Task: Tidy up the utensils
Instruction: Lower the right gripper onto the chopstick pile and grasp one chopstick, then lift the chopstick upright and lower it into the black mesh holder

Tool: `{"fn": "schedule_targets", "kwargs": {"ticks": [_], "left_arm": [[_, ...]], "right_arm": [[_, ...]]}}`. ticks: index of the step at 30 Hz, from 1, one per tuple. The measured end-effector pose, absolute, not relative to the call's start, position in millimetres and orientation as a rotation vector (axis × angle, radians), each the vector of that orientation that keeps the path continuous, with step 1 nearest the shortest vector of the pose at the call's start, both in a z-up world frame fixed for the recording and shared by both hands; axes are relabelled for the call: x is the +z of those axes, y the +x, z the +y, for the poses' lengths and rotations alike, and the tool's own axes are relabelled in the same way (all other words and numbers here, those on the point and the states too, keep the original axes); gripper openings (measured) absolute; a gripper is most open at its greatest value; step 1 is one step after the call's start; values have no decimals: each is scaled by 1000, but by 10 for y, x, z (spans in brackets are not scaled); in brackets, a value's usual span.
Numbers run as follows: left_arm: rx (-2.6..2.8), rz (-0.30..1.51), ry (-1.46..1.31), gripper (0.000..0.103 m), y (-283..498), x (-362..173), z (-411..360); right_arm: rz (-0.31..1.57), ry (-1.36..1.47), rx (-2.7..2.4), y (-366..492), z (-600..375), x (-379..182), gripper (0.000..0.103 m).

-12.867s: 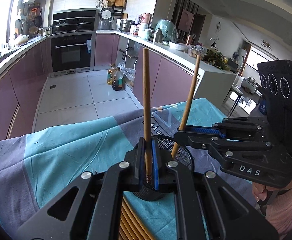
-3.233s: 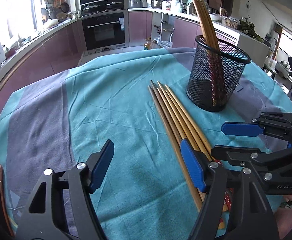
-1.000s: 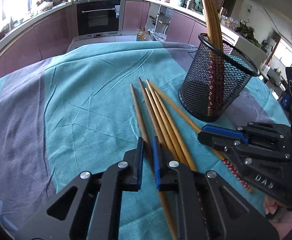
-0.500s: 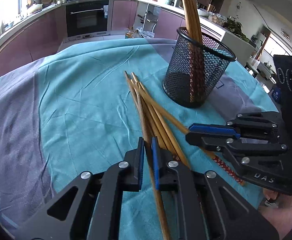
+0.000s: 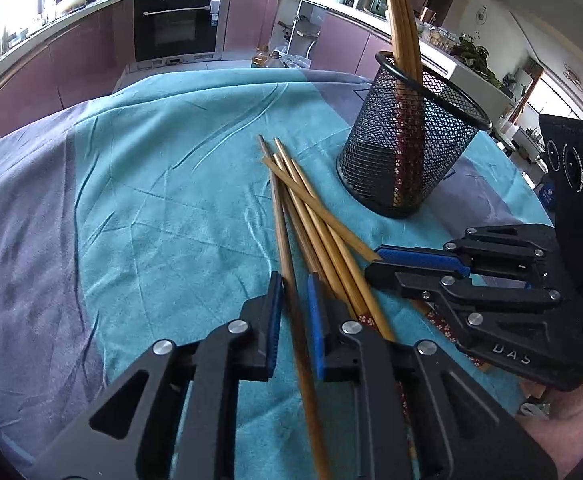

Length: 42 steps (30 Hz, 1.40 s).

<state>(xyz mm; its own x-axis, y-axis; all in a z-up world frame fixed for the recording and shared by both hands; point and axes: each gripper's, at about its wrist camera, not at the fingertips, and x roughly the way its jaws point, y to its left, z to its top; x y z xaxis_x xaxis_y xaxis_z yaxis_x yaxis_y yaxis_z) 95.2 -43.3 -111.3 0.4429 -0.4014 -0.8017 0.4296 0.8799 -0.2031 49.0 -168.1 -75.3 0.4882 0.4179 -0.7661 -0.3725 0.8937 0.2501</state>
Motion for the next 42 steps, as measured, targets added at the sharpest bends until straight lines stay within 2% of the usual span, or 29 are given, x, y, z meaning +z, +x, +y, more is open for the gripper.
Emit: {"fn": "schedule_targets", "kwargs": {"ticks": [2,8,26,42], "left_arm": [[-512,986,21,9,953,-1111,-425],[-540,947,15,8,863,-949,-395],[-680,714,-69,7,539,91,-173],[-725,538,-158,7,715,846,-286]], "right_arm": [[926,63,488,459,-1705,-705,6],[849,74,514,340,-1794,-464,6],[616,125,497,64,-2266,268,6],[445,165,400,418,-2553,651,6]]}}
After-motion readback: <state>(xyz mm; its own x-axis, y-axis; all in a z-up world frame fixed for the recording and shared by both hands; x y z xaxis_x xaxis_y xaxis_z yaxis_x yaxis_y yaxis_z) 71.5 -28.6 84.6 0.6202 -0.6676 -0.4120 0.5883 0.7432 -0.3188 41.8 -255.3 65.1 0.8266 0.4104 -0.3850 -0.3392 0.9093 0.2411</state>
